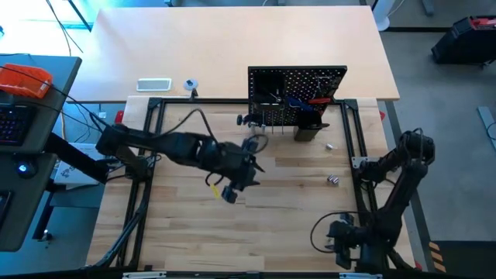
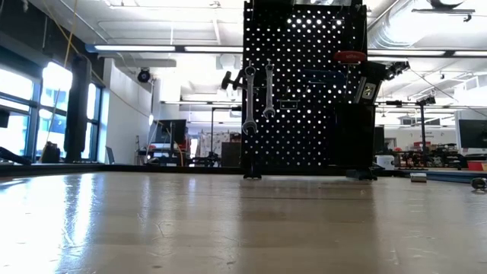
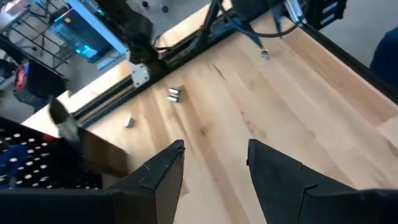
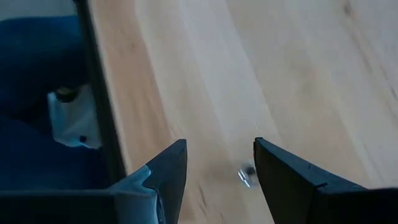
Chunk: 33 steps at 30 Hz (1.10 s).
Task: Hang tools onto peg board
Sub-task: Hang the silver socket onto the pegboard
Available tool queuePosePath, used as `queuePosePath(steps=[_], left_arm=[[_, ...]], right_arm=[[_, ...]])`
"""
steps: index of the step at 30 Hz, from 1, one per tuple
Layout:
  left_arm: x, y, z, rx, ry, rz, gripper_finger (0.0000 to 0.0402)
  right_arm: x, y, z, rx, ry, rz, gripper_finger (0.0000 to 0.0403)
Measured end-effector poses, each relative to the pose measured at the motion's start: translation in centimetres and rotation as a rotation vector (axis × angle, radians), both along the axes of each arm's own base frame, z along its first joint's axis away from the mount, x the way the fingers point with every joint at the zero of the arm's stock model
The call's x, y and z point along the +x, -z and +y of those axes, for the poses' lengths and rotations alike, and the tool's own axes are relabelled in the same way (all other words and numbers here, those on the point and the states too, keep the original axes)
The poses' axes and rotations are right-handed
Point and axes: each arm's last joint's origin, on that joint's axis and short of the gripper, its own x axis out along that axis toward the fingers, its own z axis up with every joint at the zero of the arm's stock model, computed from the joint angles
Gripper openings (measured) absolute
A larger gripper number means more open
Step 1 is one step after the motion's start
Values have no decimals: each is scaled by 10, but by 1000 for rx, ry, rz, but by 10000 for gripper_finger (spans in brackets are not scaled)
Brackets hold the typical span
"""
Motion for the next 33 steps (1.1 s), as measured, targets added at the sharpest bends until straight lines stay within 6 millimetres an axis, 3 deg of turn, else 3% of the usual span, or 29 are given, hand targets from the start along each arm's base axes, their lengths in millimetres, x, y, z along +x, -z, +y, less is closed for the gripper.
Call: queuePosePath(steps=[8, 19, 22, 29, 33], left_arm=[[4, 44, -16, -19, 19, 42, 170], [6, 87, -24, -89, 45, 53, 170], [5, 95, -24, -88, 43, 67, 170], [6, 102, -24, -91, 44, 54, 170], [6, 101, -24, -93, 45, 44, 170]], right_arm=[[-12, 25, 11, -23, 61, 63, 181], [-8, 51, 14, -98, 85, 111, 178], [-6, 53, 13, -109, 87, 121, 156], [-4, 53, 13, -117, 65, 111, 53], [-3, 52, 13, -123, 59, 101, 46]])
